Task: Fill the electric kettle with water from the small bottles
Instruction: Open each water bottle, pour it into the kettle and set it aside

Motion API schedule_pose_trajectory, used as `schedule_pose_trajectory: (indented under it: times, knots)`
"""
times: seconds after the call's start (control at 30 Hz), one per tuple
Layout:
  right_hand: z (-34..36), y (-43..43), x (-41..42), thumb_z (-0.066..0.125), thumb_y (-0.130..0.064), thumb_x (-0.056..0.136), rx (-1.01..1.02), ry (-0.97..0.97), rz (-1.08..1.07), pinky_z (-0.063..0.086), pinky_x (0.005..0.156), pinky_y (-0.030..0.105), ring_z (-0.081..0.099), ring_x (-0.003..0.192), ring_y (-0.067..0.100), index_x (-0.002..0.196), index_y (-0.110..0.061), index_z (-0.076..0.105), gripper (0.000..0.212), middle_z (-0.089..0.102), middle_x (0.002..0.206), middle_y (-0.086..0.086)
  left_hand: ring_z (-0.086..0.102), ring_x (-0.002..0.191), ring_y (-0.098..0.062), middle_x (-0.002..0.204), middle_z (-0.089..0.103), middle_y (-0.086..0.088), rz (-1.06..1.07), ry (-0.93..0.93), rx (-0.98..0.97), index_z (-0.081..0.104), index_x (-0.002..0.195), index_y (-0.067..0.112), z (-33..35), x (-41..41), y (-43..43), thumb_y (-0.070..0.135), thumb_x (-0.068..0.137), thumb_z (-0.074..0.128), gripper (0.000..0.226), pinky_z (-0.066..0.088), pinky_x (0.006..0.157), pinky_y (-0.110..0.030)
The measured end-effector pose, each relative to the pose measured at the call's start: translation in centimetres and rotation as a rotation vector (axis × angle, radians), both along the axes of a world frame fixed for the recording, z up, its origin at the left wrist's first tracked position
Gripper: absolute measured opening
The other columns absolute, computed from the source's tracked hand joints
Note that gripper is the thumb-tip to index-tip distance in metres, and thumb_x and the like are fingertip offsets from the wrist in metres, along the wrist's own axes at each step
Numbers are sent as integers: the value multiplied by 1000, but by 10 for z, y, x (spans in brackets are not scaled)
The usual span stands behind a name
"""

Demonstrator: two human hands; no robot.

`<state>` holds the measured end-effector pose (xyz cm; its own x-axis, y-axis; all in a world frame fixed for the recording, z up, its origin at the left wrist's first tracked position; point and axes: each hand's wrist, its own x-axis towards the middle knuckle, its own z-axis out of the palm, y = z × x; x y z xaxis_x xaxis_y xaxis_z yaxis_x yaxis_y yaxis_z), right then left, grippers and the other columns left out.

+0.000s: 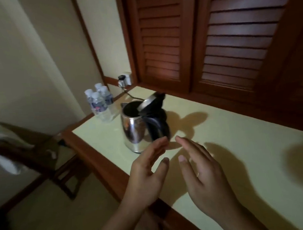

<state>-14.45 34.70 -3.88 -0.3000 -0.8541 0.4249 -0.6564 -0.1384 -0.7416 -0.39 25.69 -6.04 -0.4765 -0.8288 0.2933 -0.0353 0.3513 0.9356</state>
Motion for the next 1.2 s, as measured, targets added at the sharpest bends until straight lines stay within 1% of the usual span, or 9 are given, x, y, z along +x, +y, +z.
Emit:
schedule_pose_trajectory:
  times: [0.13,0.27,0.47,0.6,0.67,0.83,0.97,1.1,1.2]
  knots:
    - [14,-37,50,52,-22,103,-53,-94,103,37,101,8,47,130,-8,145,-30,52,42,53,138,-29,66,130,-22,134,72,4,88,68,-28,63,139,19,14,54,-30,-7,95,61,51,52,110,-41]
    - [23,-82,91,53,-23,103,-63,-109,126,38,106,12,45,133,-8,145,-33,52,43,53,141,-26,69,124,-15,126,75,8,136,88,-47,65,135,22,19,97,-81,-11,97,63,50,55,105,-28]
    - [37,-182,150,47,-41,103,80,-4,96,30,99,-1,36,128,-19,147,-42,43,44,40,136,-39,70,119,-12,121,75,10,190,93,-63,64,136,20,16,140,-189,-4,100,63,43,55,102,-28]
    - [40,-266,167,51,-34,102,107,97,-28,43,105,28,49,128,7,145,-24,51,44,53,141,-9,70,116,-7,122,73,10,207,80,-28,63,138,21,7,157,-255,1,101,62,43,56,103,-27]
    - [37,-309,164,53,-31,100,91,205,-122,46,99,33,55,122,23,141,-15,55,44,58,134,5,70,115,-5,122,73,13,205,54,-24,64,137,23,4,160,-284,3,100,64,42,55,103,-24]
    - [33,-379,149,46,-48,99,303,435,-309,48,85,41,57,111,38,147,-27,42,53,58,121,16,67,109,6,117,70,21,179,12,-23,65,132,30,1,157,-326,13,103,64,34,50,88,-7]
    - [26,-393,147,46,-57,97,294,564,-366,47,66,35,67,90,35,126,-22,52,45,69,98,10,66,112,-1,119,71,17,154,-19,-28,64,136,29,-2,159,-339,18,103,63,34,53,91,-16]
    - [30,-378,151,62,-45,92,171,486,-403,50,61,35,67,78,36,107,-14,60,35,71,82,10,65,114,-2,124,69,16,101,-57,-62,62,137,32,-10,160,-338,21,96,73,44,58,99,-31]
    - [49,-357,162,58,-47,89,158,401,-423,44,58,31,61,65,25,92,-21,52,27,62,70,-1,58,126,0,135,62,23,-8,-101,-137,54,144,38,-7,154,-326,42,87,80,63,52,101,-23]
